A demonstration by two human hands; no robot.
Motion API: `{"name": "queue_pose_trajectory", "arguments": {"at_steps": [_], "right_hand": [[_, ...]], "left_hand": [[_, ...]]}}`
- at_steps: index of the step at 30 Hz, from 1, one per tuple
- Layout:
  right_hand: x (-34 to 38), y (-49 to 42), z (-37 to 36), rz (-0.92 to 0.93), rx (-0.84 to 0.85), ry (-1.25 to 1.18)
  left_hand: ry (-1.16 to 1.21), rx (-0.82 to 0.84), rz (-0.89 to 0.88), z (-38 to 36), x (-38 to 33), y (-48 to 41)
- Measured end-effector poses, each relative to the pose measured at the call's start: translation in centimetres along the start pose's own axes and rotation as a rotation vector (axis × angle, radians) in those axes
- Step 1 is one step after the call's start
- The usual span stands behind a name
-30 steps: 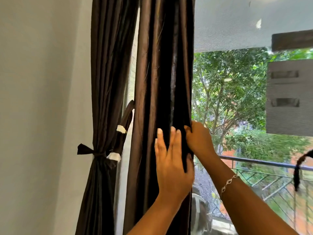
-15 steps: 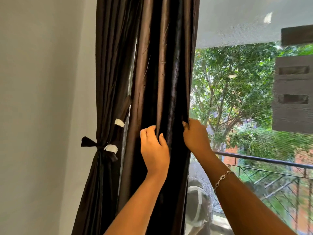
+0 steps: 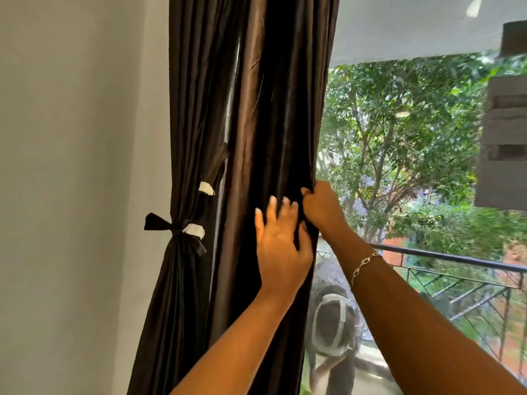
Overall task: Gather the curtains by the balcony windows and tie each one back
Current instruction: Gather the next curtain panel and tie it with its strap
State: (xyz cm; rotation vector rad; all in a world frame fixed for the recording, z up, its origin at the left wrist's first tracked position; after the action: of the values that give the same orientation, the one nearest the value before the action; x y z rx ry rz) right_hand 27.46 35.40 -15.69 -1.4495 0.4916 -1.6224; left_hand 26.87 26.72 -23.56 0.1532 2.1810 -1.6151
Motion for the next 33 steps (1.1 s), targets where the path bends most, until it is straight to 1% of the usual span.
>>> {"name": "queue_pose_trajectory", "arguments": {"at_steps": [1,3,5,6,8,11,13,16,19,22,23,25,26,28,30,32,33], "right_hand": [[-0.4,-0.1,0.1,-0.005,-0.011,0.017],[-1.1,-0.3,0.3,-0.007,-0.025,0.053],[-1.6,-0.4,0.3,0.003,-0.027,0.078],[-1.7,-0.5,0.3,0.007,-0.028,0.082],[-1.8,-0.5,0.2,0.016,-0.028,0.084],[-1.9,-0.6,-0.2,0.028,-0.017,0.091],[-1.8,-0.6,-0.4,0.035,-0.017,0.101],[-1.2,0.0,-0.5,0.034,-0.029,0.09],[-0.8,0.1,-0.5,0.0,-0.001,0.002],[0.1,0.6,-0.6,-0.038,0.072,-0.13],[0.4,0.9,-0.7,-0.053,0.11,-0.177],[0.8,1.6,-1.0,-0.103,0.193,-0.263],[0.8,1.8,-1.0,-0.112,0.203,-0.291],[0.6,1.7,-0.9,-0.065,0.133,-0.255],[0.0,1.1,-0.7,-0.029,0.039,-0.136],[-0.6,0.7,-0.7,-0.001,-0.001,-0.058],[-0.9,0.5,-0.6,0.015,-0.007,-0.035]], "left_hand": [[-0.027,-0.073,0.01,0.6,0.7,-0.5],[-0.093,-0.222,0.116,2.0,2.6,-1.9],[-0.15,-0.305,0.252,3.1,4.4,-3.1],[-0.163,-0.317,0.288,3.5,4.9,-3.5],[-0.177,-0.293,0.285,3.6,5.1,-3.4],[-0.256,-0.271,0.188,3.3,4.3,-2.7],[-0.193,-0.255,0.13,2.9,3.5,-2.2],[-0.082,-0.149,0.11,2.5,2.5,-1.4],[-0.151,-0.042,0.032,1.3,1.4,-0.1],[-0.172,0.012,-0.041,0.1,0.6,0.7],[-0.168,0.026,-0.045,-0.2,0.5,1.0],[-0.183,0.077,0.012,-0.9,0.5,1.2],[-0.179,0.087,0.003,-1.1,0.3,1.3],[-0.147,0.077,-0.076,-1.2,0.0,1.4],[-0.063,0.048,-0.104,-0.8,0.1,1.5],[0.028,0.012,-0.055,-0.3,1.0,1.2],[0.058,-0.049,-0.015,0.2,1.8,0.7]]}}
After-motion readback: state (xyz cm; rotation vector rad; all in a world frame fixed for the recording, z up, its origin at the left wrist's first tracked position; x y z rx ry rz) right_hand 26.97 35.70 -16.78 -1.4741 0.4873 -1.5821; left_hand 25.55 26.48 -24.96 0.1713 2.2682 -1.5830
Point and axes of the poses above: each hand's wrist, its own y-axis away from the middle knuckle, its own z-axis out of the back of the hand, x = y × z, the point moved 4 cm from there along -y, towards the middle knuckle, and after that the axes turned 15 degrees about -x, right-handed, at the moved point
